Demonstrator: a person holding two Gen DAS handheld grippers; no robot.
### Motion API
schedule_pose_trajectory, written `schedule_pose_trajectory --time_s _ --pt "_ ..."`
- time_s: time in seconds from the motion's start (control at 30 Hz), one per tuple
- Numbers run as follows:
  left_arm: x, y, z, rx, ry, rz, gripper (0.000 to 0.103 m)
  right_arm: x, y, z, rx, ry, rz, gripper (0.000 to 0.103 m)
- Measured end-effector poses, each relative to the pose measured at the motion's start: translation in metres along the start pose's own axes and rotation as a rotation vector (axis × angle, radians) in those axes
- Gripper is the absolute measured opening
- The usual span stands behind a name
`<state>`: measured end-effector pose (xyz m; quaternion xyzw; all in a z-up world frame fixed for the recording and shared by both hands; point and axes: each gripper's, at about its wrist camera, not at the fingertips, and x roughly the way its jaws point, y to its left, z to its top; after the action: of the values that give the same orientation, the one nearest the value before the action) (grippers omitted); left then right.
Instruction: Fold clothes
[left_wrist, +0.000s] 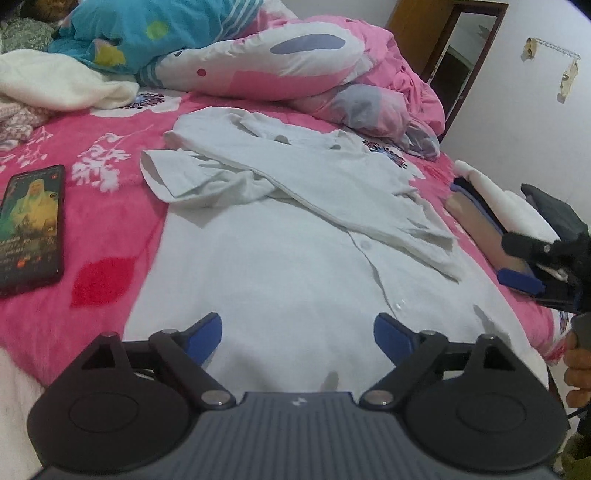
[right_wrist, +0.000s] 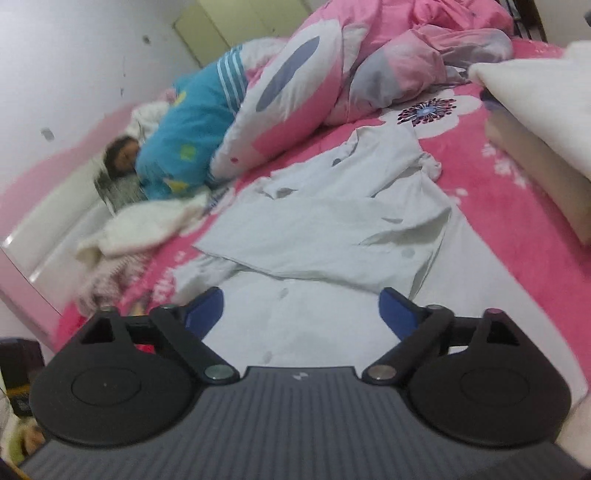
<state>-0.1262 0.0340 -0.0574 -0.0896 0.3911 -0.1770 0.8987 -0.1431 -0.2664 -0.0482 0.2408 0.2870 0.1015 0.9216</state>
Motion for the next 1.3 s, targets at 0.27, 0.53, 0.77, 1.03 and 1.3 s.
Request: schedule_pose_trajectory --time_s 0.27,0.53,0.77,1.03,1.3 --pt "-0.010 -0.011 -0.008 0.002 -0.016 0.000 0.101 -0.018 -0.003 -0.014 -0.073 -0.086 -0.218 0.102" --pt "-0.004 -0.006 0.003 0.017 -0.046 0.057 0.103 0.000 -0.004 -0.020 -0.209 -0.105 -0.318 0.102" --pt "0.007 0.000 0.028 0.120 -0.124 0.206 0.102 0.016 0.020 -0.018 -0.328 -0.134 -0.203 0.102" --pt "0.022 0.017 0.054 0.126 -0.171 0.250 0.087 0.060 0.060 -0.005 -0.418 -0.105 -0.079 0.100" --pt "0.030 0.031 0.071 0.088 -0.153 0.234 0.066 0.121 0.087 0.010 -0.364 0.059 0.143 0.079"
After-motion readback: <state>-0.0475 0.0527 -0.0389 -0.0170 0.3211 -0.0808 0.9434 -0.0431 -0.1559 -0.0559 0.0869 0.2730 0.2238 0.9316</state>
